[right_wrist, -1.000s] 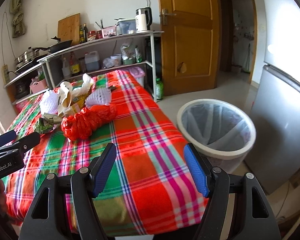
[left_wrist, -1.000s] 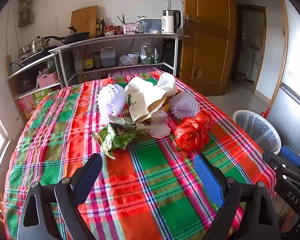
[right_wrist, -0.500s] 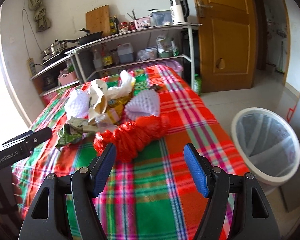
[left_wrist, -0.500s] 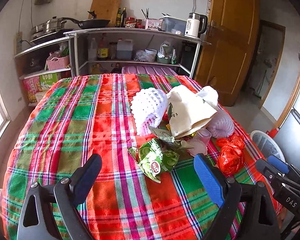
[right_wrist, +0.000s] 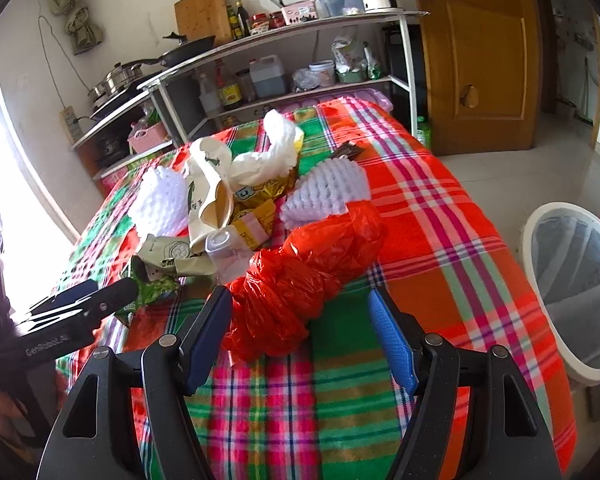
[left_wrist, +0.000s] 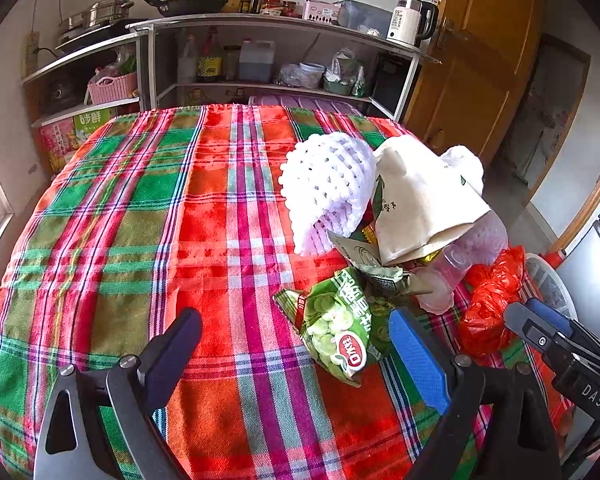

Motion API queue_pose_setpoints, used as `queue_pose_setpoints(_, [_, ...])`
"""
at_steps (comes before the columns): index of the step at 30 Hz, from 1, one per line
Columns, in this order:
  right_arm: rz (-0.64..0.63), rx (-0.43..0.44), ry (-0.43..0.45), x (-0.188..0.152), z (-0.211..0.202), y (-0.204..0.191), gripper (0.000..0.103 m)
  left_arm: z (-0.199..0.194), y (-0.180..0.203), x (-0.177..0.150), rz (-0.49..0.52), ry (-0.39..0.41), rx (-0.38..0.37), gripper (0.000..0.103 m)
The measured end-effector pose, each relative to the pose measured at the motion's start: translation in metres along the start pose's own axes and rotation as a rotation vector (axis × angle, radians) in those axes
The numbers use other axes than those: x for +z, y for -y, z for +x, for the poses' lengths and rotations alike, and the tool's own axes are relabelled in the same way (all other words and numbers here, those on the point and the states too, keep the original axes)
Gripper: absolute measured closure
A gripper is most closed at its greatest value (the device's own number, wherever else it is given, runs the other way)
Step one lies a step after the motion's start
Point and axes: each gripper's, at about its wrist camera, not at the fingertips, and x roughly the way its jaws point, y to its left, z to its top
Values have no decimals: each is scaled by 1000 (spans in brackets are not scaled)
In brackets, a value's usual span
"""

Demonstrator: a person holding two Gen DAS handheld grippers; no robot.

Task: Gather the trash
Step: 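Grasp the green chip bag with the left tool while the right tool grasps the red plastic bag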

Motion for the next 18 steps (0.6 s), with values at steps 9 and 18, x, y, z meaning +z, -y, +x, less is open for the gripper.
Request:
queue_pose_setpoints(9, [38,21,-33,7,11,0,33,14,-3,9,-33,-44,4,9])
queue_pose_setpoints(18, [90,91,-60,8,21,9,41,29,13,5,11,-93,-46,29])
